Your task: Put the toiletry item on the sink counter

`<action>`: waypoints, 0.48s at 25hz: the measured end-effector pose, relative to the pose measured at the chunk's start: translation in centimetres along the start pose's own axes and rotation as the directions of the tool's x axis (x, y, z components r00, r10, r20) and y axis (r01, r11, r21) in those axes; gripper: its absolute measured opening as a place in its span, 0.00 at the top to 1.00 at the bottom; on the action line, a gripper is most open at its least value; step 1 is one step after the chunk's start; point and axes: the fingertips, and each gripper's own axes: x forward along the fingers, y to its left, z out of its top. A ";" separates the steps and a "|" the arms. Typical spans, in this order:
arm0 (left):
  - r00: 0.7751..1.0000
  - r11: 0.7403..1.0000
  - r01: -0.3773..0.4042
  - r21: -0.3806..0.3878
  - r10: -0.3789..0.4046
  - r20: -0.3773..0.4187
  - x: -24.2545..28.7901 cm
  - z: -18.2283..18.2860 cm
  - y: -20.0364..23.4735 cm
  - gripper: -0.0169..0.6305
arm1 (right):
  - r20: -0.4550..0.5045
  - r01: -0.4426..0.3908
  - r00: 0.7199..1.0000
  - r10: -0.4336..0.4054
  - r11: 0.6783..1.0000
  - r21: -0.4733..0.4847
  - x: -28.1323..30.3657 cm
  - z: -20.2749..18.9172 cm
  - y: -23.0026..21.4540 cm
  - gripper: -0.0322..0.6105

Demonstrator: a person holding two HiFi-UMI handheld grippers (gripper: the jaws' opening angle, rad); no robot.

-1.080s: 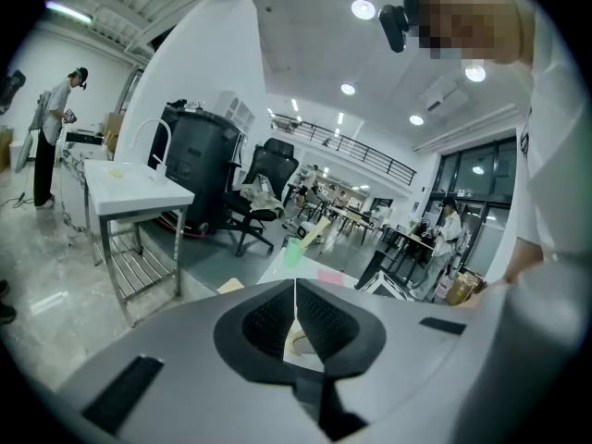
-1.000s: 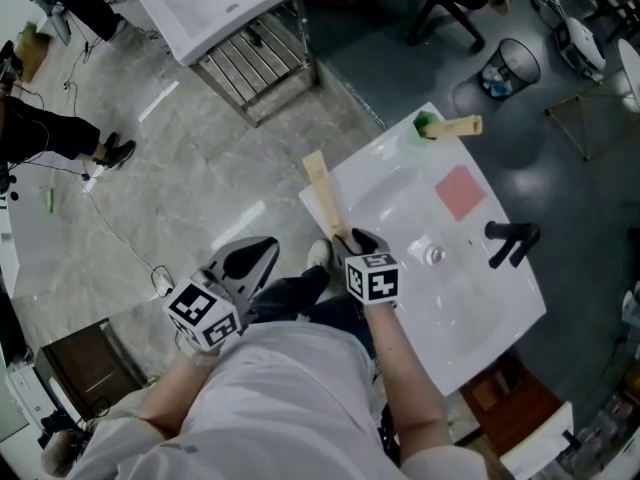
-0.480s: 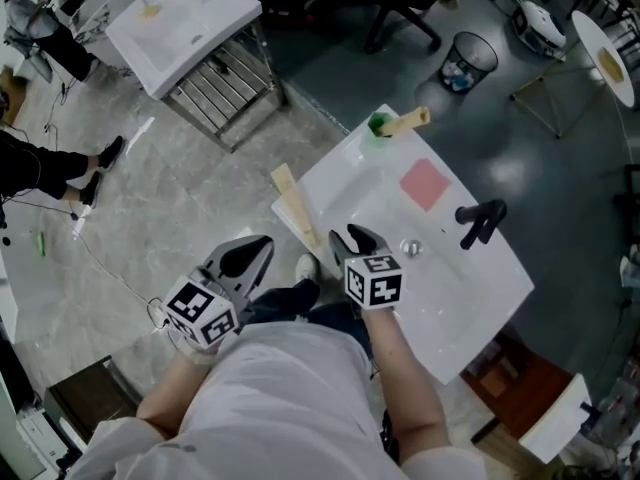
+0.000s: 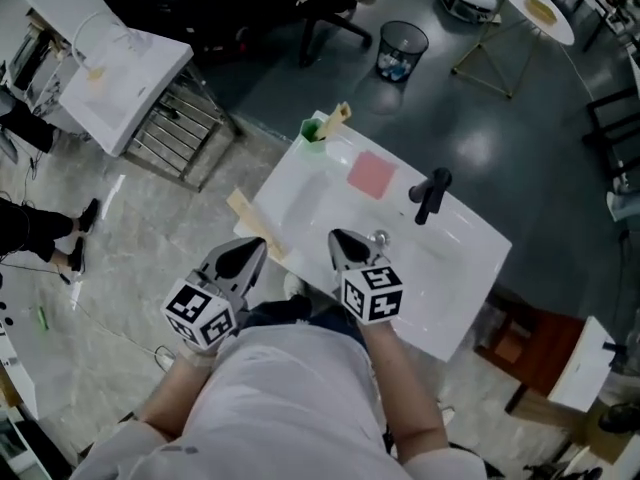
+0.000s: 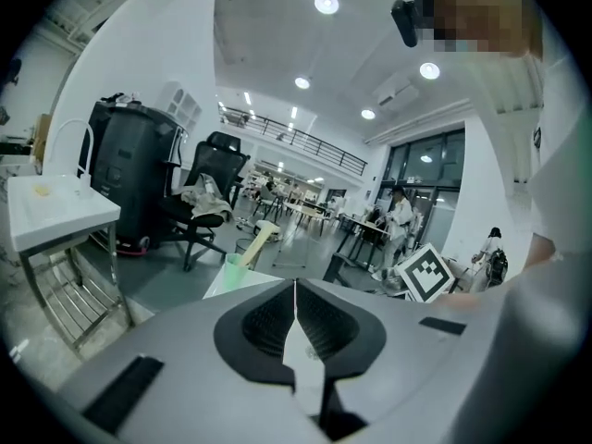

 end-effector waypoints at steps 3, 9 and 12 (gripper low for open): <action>0.998 0.998 0.063 0.024 -0.063 -0.008 1.8 0.6 -1.4 0.95 | 0.054 0.049 0.997 -0.051 0.998 0.033 -2.4 1.0 -1.1 0.90; 0.987 0.985 0.162 0.057 -0.161 -0.023 4.5 1.4 -4.5 0.95 | 0.147 0.120 0.980 -0.132 0.989 0.086 -7.2 2.5 -2.8 0.90; 0.978 0.975 0.210 0.071 -0.208 -0.034 5.9 1.8 -6.4 0.95 | 0.191 0.156 0.966 -0.174 0.982 0.106 -9.7 3.3 -3.7 0.90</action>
